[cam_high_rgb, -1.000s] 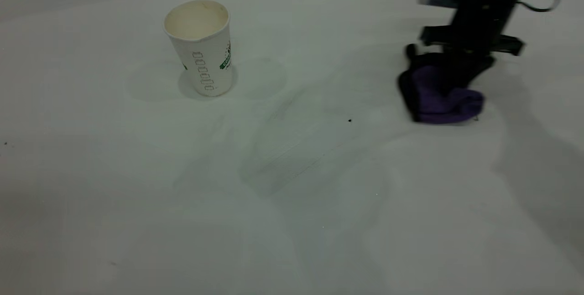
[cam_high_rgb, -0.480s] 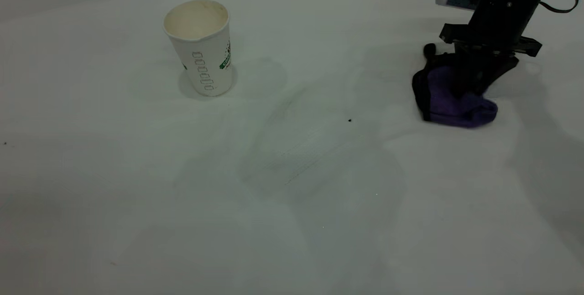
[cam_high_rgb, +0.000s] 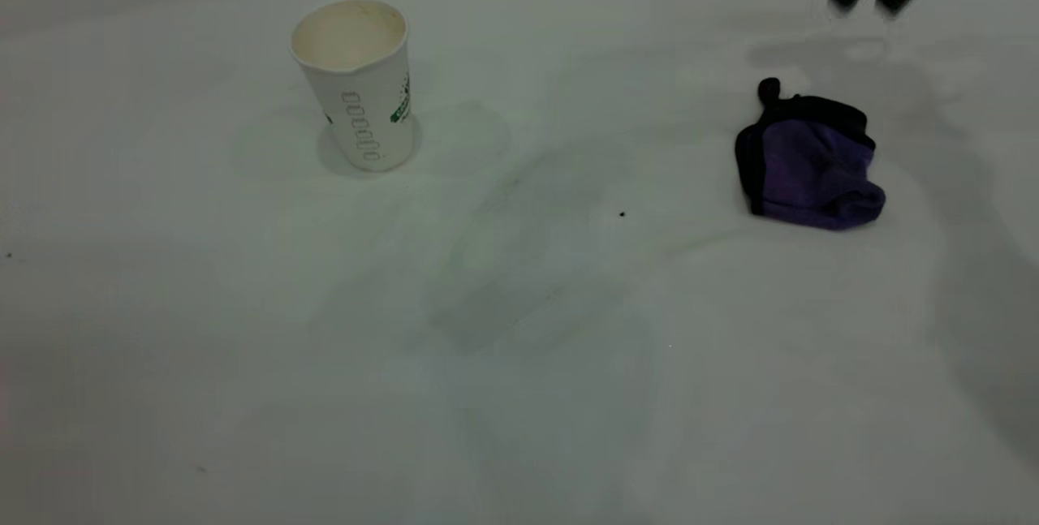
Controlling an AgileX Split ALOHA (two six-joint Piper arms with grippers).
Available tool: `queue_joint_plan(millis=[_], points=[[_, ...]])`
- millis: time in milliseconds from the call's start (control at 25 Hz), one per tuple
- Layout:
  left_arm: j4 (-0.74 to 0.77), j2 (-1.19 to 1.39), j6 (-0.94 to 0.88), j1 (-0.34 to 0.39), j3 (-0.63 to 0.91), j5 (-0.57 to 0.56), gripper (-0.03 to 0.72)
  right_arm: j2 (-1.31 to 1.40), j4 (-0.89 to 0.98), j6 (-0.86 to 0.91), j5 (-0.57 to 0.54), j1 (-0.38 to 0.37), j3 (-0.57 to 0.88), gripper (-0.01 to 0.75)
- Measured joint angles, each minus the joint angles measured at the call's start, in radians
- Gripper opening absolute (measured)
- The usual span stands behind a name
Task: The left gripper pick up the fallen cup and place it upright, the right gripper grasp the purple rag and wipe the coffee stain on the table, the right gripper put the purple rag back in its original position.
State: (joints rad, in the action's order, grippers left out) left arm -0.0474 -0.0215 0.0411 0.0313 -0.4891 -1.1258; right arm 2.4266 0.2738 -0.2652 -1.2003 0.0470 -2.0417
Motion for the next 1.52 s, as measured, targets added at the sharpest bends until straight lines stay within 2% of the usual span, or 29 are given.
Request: queue_joint_plan(millis=[280,680,960,1280,1520], points=[[0.000,0.000,0.000,0.000,0.000,0.000,0.552,-0.320,0.000,0.019,-0.010,0.000,0.142,0.425],[0.000,0.000,0.000,0.000,0.000,0.000,0.552,-0.851,-0.005,0.042,-0.022,0.000,0.697,0.419],[0.000,0.000,0.000,0.000,0.000,0.000,0.552,-1.122,-0.063,0.099,-0.022,0.000,1.041,0.419],[0.000,0.000,0.000,0.000,0.000,0.000,0.552,-1.469,-0.115,0.158,-0.013,0.000,1.379,0.419],[0.000,0.000,0.000,0.000,0.000,0.000,0.552,-1.759,-0.140,0.176,0.065,0.000,1.553,0.419]])
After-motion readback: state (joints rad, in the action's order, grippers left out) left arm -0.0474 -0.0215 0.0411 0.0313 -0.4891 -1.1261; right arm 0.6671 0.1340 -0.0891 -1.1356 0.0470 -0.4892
